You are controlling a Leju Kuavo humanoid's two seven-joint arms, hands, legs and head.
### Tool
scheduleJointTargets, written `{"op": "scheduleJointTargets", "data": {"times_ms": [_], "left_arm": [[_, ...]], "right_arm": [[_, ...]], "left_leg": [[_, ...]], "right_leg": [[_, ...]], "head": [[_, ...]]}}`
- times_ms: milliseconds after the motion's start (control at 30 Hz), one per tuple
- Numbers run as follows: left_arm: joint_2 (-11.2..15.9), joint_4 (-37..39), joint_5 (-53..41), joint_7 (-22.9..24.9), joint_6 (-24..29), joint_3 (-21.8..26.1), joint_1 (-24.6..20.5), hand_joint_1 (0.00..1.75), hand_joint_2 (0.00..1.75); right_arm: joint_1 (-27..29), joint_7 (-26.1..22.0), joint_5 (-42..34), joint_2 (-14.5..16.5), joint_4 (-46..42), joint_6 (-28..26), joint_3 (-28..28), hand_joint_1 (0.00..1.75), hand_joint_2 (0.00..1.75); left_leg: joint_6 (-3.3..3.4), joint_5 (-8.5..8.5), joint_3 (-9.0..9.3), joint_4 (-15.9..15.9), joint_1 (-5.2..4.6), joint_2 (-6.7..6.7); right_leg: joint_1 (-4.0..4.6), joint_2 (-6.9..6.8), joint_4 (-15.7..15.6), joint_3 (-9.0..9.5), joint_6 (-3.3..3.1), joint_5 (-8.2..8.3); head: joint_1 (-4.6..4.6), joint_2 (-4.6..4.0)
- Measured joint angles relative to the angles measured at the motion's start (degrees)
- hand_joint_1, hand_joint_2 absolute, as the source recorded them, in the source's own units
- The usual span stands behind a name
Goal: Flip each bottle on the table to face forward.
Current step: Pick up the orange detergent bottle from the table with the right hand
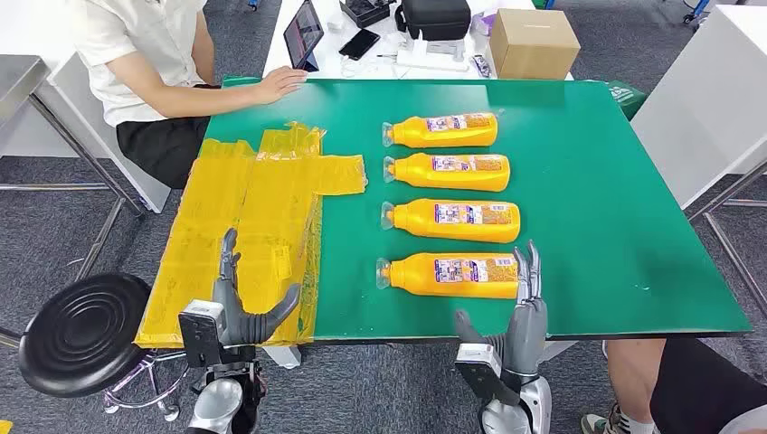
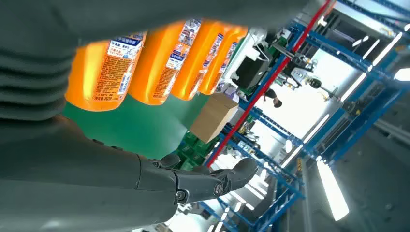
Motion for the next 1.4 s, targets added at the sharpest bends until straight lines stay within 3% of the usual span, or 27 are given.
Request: {"op": "scheduleJointTargets", "data": {"times_ms": [533,667,800,1100,1267,1400], "left_arm": [[-1.64,4.44,3.03,-4.17,0.19,0.26,-0.74,0.00,1.75],[-1.65,5.64,2.93,-4.23,-0.40,0.14,-2.18,0.00,1.75],[-1.65,6.73,2.71,-4.22,-1.33,-0.40,-4.04,0.00,1.75],[-1.65,7.53,2.71,-4.09,-2.17,-1.02,-5.43,0.00,1.75],[-1.65,7.58,3.14,-3.41,-2.20,-1.06,-6.56,0.00,1.75],[-1.66,7.60,2.86,-3.37,-2.83,-1.67,-7.26,0.00,1.75]], "right_arm": [[-2.04,0.00,5.05,-2.97,4.17,0.00,0.80,0.00,0.00],[-3.30,0.00,12.76,-4.06,4.87,0.00,0.45,0.00,0.00],[-6.21,0.02,19.59,-6.45,6.11,0.00,-1.16,0.00,0.00],[-11.51,2.90,23.64,-10.98,9.89,0.59,-2.14,0.00,0.00],[-18.09,6.65,23.63,-16.39,15.12,5.92,1.12,0.00,0.00],[-21.67,7.34,23.12,-18.56,18.52,9.94,3.87,0.00,0.00]], "left_leg": [[0.00,0.00,0.00,0.00,0.00,0.00],[0.01,0.02,0.01,0.00,0.00,0.00],[0.07,0.06,0.01,0.01,-0.01,0.00],[0.09,0.07,-0.01,0.02,-0.03,0.00],[0.18,0.14,-0.01,0.03,-0.04,-0.01],[0.18,0.15,0.00,0.04,-0.04,-0.02]], "right_leg": [[0.00,0.00,0.00,0.00,0.01,0.01],[0.00,0.00,0.00,0.00,0.01,0.02],[-0.01,0.00,0.00,0.03,0.03,0.04],[-0.02,0.00,0.00,0.04,0.05,0.06],[-0.03,0.00,0.00,0.06,0.12,0.12],[-0.03,-0.01,0.00,0.07,0.14,0.14]], "head": [[0.00,0.00],[0.00,0.00],[0.00,0.00],[-0.01,0.00],[0.00,0.00],[0.00,0.00]]}}
